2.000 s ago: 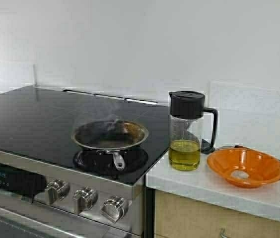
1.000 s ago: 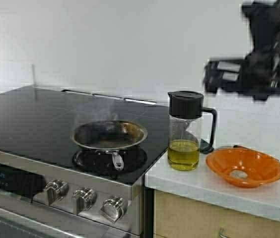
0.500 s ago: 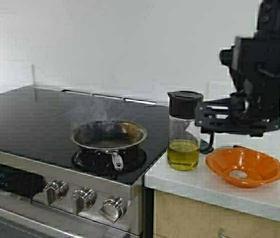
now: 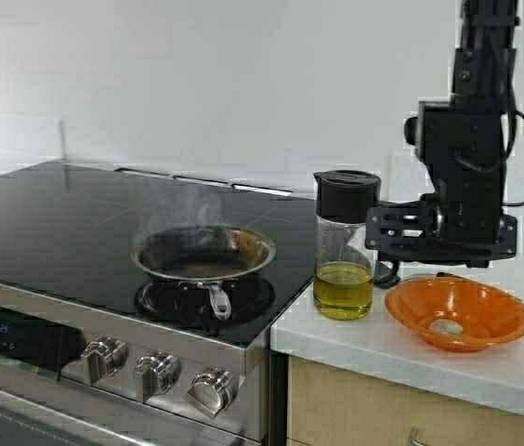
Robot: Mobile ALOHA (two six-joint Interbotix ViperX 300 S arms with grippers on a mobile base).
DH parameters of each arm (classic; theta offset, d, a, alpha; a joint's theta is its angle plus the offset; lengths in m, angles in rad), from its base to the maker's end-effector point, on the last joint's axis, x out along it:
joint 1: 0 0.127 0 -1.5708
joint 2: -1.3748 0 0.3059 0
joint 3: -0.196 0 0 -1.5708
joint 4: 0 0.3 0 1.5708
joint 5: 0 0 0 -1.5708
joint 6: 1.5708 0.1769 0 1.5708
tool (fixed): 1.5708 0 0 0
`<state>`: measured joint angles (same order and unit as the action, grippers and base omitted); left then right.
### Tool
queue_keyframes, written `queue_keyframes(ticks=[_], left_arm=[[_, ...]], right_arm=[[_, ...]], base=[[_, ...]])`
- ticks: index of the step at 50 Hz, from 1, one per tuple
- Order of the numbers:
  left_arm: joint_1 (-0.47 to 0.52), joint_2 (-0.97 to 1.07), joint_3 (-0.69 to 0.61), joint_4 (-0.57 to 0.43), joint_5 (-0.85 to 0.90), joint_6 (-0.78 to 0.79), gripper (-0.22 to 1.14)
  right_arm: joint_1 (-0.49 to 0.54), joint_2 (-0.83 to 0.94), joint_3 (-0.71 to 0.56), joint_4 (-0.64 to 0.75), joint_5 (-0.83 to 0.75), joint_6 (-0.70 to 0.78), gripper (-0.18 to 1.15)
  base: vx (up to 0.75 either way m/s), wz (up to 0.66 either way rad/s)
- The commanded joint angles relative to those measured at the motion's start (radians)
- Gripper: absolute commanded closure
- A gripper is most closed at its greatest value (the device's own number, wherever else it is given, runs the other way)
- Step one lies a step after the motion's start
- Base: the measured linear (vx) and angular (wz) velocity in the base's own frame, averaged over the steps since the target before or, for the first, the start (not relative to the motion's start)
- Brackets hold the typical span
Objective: Add oil to the pan and cook the shrimp and serve it
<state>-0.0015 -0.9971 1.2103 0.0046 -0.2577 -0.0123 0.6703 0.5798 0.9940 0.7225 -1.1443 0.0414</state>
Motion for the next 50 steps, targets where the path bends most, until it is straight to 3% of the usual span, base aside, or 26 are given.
queue_keyframes(ticks=[1,29,50], left_arm=[[-0.002,0.009,-0.011,0.003,-0.005,0.0,0.89],[-0.002,0.011,-0.009,0.003,-0.005,-0.002,0.89],[-0.002,0.014,-0.009,0.003,-0.005,0.0,0.89]], right_arm=[[-0.02,0.002,-0.029,-0.04,-0.005,-0.005,-0.05],[-0.161,0.074,-0.181,-0.158,0.087,-0.052,-0.05],[-0.173,0.101,-0.267,-0.161,0.147,-0.086,-0.02]], base=[[0.0,0.0],[0.0,0.0],[0.0,0.0]])
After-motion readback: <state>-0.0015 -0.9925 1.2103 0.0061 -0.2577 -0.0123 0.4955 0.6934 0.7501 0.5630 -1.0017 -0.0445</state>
